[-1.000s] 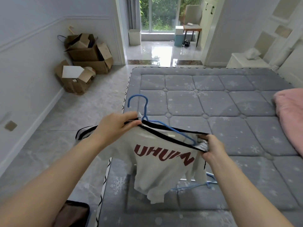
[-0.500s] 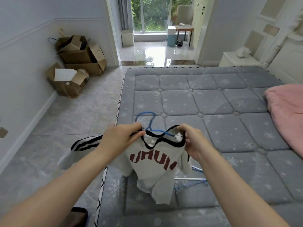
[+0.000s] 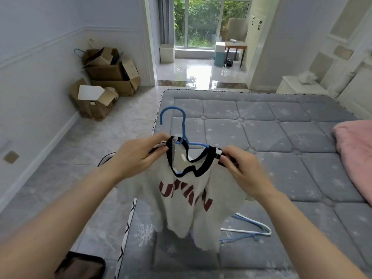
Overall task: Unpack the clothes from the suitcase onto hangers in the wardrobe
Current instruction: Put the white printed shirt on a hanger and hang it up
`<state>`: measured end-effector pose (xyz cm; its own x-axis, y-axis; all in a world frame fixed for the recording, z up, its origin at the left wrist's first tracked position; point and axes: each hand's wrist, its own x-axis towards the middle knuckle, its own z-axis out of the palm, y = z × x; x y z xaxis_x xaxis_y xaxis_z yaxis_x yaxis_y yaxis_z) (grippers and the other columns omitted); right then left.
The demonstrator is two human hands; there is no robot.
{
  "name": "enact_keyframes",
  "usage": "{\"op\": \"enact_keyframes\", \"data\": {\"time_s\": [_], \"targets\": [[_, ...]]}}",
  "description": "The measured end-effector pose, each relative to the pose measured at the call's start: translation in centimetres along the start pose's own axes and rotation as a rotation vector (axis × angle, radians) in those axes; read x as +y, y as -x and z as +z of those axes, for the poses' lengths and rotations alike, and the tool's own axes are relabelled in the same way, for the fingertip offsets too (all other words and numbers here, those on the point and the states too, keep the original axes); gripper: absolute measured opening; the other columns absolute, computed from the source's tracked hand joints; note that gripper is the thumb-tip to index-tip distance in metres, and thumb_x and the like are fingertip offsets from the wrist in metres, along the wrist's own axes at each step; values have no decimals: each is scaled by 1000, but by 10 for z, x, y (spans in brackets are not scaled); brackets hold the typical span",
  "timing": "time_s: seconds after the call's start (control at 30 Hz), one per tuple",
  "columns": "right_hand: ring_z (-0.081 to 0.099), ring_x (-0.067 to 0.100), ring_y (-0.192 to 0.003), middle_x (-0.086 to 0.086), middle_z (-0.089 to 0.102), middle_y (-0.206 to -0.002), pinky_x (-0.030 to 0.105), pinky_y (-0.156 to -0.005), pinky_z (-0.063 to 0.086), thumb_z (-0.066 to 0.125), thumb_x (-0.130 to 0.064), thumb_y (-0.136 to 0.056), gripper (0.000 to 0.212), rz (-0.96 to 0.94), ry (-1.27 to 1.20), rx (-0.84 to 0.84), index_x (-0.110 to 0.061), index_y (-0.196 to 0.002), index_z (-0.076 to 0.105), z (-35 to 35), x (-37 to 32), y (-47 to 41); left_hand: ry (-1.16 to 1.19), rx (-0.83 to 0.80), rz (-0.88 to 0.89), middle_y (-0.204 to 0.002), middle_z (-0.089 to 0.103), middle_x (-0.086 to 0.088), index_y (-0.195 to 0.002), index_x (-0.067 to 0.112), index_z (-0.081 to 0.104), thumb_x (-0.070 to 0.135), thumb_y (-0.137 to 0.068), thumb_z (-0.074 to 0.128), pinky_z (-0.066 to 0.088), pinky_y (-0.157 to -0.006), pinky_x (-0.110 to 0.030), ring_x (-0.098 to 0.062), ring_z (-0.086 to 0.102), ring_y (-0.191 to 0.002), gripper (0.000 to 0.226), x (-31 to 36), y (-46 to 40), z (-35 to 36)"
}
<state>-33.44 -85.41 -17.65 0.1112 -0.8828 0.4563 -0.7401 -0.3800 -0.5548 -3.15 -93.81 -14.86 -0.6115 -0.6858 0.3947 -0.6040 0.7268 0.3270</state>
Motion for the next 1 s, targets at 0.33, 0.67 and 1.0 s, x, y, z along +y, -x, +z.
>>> {"op": "enact_keyframes", "data": {"time_s": [0.33, 0.67, 1.0], "targets": [[35, 9, -50, -11, 45, -59, 29, -50, 28, 47, -40, -94, 19, -21, -76, 67, -28, -79, 50, -23, -20, -19, -166, 84, 122, -116, 70, 13, -133, 35, 55, 45, -100, 37, 56, -66, -34, -12, 70, -96, 39, -8, 2, -52], [42, 15, -52, -1, 51, -61, 41, -50, 35, 49, -46, -94, 26, 26, -115, 107, -26, -85, 62, -22, -34, -24, 31, -11, -22, -94, 54, 17, -110, 32, 50, 32, -98, 37, 46, -73, -36, -7, 54, -84, 17, 14, -5, -49], [57, 2, -65, -4, 68, -76, 23, -61, 45, 58, -37, -92, 15, 56, -294, 34, -42, -93, 72, -16, -48, -20, 377, 37, 14, -109, 67, -6, -116, 11, 70, -2, -95, 54, 53, -83, -40, -20, 64, -101, 29, 18, 11, -74]]}}
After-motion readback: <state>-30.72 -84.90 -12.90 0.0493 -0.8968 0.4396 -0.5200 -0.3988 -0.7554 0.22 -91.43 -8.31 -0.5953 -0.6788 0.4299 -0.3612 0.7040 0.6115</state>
